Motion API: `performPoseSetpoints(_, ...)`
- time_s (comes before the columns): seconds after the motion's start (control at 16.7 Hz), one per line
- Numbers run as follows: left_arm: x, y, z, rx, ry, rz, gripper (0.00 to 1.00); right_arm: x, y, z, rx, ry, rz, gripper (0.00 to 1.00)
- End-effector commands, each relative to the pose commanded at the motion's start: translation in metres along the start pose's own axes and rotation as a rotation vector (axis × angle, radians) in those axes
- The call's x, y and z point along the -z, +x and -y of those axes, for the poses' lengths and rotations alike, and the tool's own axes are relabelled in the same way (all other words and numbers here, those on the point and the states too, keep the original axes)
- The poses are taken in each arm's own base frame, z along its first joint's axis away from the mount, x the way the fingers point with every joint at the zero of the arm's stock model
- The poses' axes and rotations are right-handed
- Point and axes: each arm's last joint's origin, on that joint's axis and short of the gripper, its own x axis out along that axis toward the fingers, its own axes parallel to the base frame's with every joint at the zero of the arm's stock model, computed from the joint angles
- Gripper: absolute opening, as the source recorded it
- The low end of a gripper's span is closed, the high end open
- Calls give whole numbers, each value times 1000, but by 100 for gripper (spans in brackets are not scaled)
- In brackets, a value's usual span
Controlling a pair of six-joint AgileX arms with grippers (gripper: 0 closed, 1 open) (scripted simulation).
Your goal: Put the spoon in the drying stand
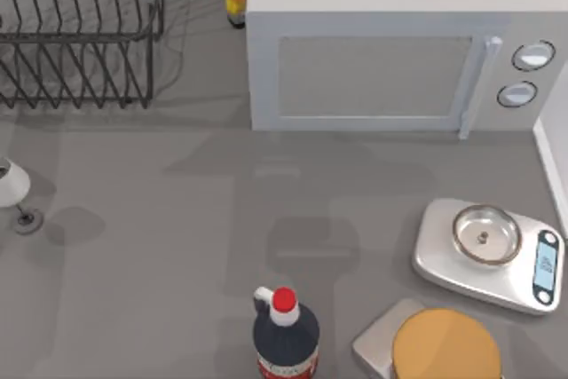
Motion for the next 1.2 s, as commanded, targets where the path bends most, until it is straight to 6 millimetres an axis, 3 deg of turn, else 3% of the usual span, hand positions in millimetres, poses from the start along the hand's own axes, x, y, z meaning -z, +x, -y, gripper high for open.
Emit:
performPoseSetpoints(0.18,45,18,6,0,-2,-3,0,0,0,0,0,0,0,100)
performPoseSetpoints(0.3,65,22,9,0,-5,-12,0,0,0,0,0,0,0,100)
performPoseSetpoints(0.66,72,23,10,0,-6,-17,0,0,0,0,0,0,0,100)
performPoseSetpoints(1.2,72,23,10,0,-6,-17,68,0,0,0,0,0,0,100)
